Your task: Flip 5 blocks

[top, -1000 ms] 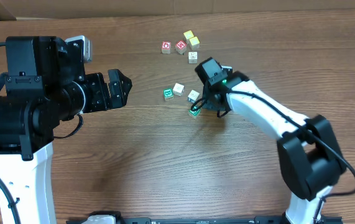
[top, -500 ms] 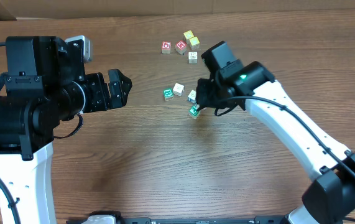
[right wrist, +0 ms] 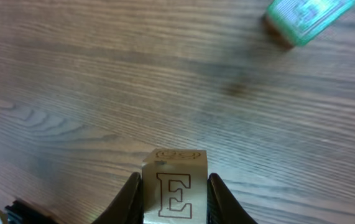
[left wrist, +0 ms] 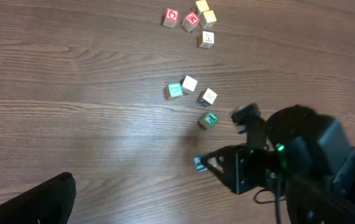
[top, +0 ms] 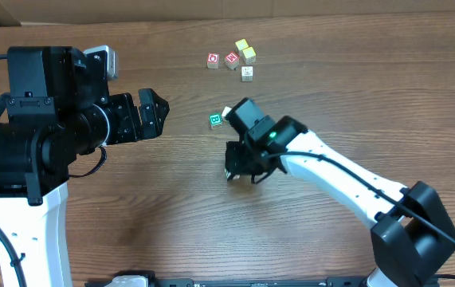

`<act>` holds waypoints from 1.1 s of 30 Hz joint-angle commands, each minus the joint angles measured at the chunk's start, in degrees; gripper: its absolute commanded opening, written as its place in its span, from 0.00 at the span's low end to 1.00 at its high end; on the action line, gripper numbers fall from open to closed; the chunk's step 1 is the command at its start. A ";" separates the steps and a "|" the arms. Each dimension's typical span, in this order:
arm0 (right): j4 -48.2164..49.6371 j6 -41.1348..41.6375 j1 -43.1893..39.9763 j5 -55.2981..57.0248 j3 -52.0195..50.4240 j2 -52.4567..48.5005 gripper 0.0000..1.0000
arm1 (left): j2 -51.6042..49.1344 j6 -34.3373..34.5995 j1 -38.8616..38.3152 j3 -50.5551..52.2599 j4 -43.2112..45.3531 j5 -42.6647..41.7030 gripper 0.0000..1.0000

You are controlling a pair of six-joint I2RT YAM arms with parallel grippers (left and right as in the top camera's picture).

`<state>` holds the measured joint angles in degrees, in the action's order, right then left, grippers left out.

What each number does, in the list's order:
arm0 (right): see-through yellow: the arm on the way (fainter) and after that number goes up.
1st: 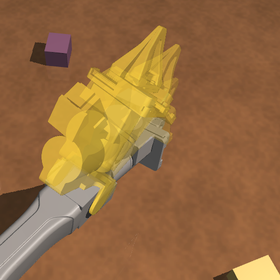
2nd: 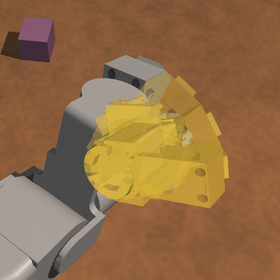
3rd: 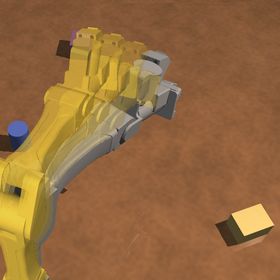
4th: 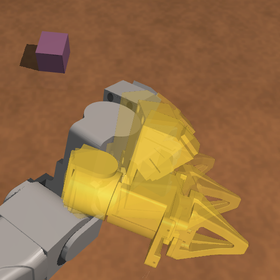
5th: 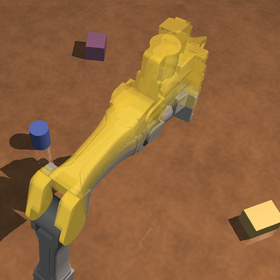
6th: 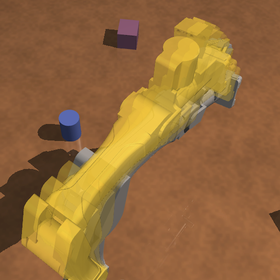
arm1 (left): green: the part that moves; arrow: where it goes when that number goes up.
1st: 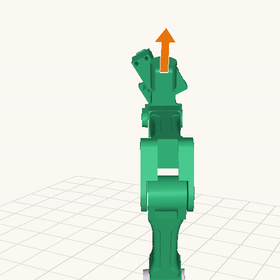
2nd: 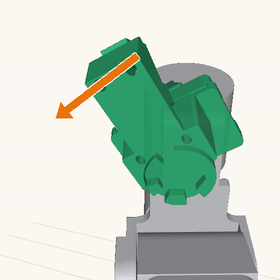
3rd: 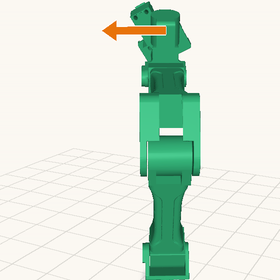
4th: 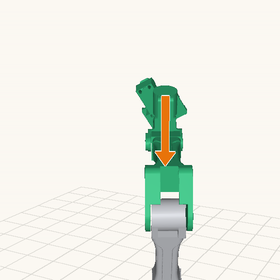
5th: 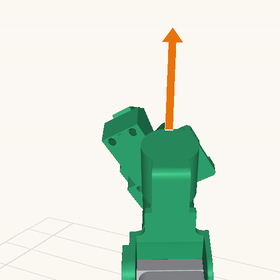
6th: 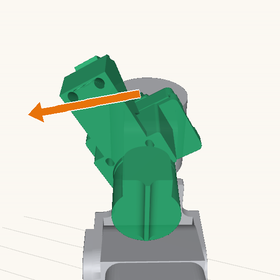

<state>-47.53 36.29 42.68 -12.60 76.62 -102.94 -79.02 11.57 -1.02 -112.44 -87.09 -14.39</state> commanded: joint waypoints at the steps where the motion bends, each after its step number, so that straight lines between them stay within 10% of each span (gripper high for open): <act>1: 1.97 2.56 1.84 0.55 -1.97 -0.07 0.19 | 0.28 -0.68 0.35 -1.07 0.11 -0.37 1.00; 10: 2.25 3.02 3.45 5.68 -4.35 -0.07 0.22 | 0.28 -0.68 0.35 -1.07 0.11 -0.37 1.00; 16: 3.45 2.99 3.45 5.73 -4.35 -0.09 0.76 | 0.28 -0.68 0.35 -1.07 0.09 -0.37 1.00; 21: 3.63 2.99 3.45 6.40 -4.35 -0.07 0.91 | 0.28 -0.68 0.35 -1.07 0.11 -0.37 1.00; 33: -1.16 7.30 4.87 6.56 -4.68 -0.07 0.81 | 0.28 -0.68 0.35 -1.07 0.09 -0.24 1.00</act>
<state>-48.51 40.97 46.30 -6.81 72.51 -102.98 -79.02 11.57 -1.02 -112.44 -87.09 -14.39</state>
